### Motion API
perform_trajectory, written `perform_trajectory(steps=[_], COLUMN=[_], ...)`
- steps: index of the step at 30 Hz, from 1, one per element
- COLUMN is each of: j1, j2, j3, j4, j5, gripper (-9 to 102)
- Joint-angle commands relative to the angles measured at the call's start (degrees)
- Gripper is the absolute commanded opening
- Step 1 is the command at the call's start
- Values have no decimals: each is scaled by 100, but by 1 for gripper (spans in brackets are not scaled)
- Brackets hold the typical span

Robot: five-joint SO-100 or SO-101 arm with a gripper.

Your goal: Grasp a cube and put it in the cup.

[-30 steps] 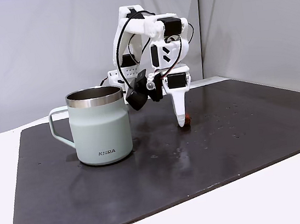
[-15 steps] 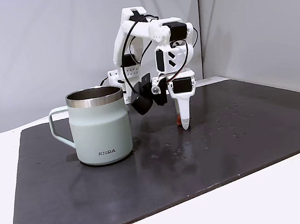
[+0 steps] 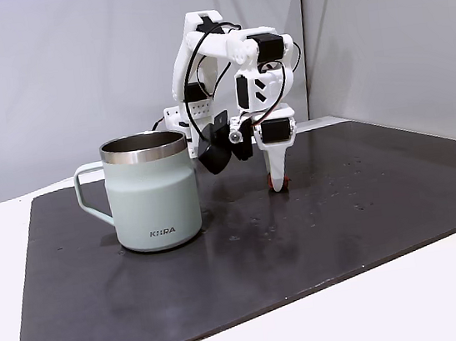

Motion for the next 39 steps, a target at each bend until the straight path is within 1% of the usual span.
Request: perform_trajectory(steps=[1,6,12,17,23,33,39], j1=[-35,-35,-26,-18,158,1556,2382], j2=[738,1512,2250,2610,2786,2707,2215], j3=[-352,-448,-1020,-1538,-1608,-2329,-3094], j4=[202,316,756,1116,1266,1538,1854], j5=[9,9,9,35,26,-510,-826], gripper=[7,7,7,7,7,7,7])
